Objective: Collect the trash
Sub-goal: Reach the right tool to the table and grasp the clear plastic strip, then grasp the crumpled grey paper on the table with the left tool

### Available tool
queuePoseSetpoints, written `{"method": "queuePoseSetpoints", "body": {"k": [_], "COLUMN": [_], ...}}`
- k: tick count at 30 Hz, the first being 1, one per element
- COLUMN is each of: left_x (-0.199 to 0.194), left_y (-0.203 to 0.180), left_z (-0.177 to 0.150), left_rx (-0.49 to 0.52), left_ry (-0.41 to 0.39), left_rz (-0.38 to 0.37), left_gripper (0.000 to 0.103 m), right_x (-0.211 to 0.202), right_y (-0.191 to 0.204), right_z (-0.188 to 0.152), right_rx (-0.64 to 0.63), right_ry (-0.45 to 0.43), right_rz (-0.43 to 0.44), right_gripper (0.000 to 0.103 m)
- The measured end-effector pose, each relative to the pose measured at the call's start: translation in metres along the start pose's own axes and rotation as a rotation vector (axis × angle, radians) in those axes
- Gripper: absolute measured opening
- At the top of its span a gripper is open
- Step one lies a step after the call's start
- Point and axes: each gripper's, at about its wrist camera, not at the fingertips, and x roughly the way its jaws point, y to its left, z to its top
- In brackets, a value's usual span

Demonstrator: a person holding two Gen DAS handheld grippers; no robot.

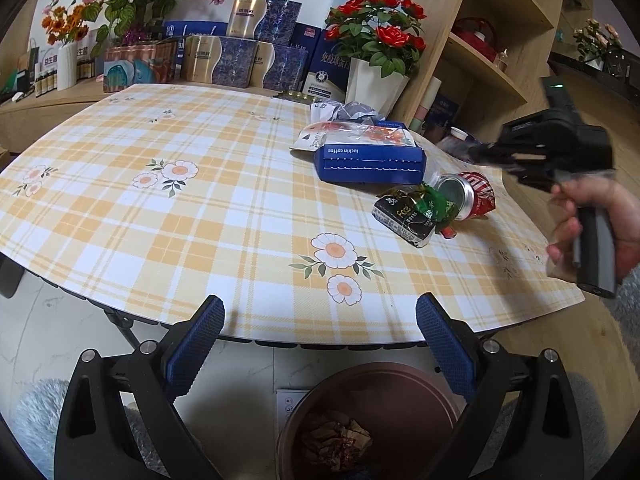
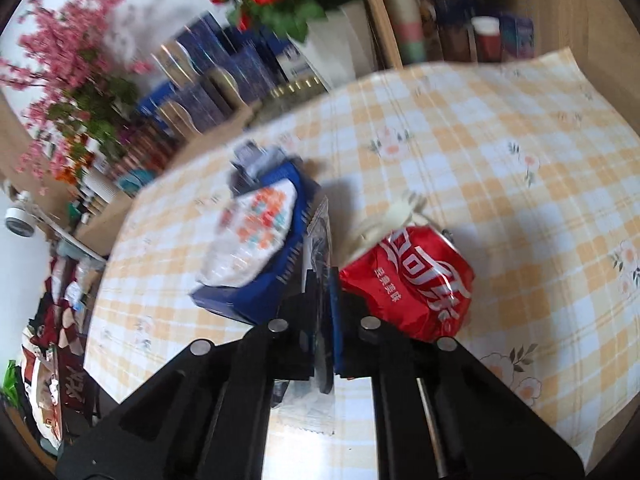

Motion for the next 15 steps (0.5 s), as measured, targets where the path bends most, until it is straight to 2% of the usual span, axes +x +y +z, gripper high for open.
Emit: {"method": "queuePoseSetpoints", "body": {"k": [3,5,8,11,12,15], "left_x": [0.001,0.004,0.007,0.015,0.019,0.035], "left_y": [0.003,0.009,0.024,0.032,0.033,0.027], "left_z": [0.001,0.005,0.02,0.047,0.065,0.112], "left_rx": [-0.02,-0.07,-0.181,-0.258,-0.284,-0.296], "left_ry": [0.012,0.062,0.136,0.166,0.146,0.117], "left_rz": [-0.008,-0.006,-0.048,-0.104,-0.143,-0.183], "left_gripper": [0.094,0.094,0.094,0.094,0.094,0.094], "right_x": [-0.019,-0.031,-0.043,-0.051,-0.054,-0.063], "right_y": [0.002,-0.001,-0.011,-0.025,-0.03,-0.046], "right_z": [-0.003,-0.005,-0.006,-0.005,-0.004,-0.002], "right_rx": [-0.056,-0.083,-0.11,-0.124,-0.124,-0.11], "right_ry": [-0.057,-0.087,-0.111,-0.129,-0.136,-0.169], "right_rz": [0.001,-0.006,-0.025,-0.049,-0.055,-0.07], "right_gripper": [0.01,0.01,0.01,0.01,0.01,0.01]}}
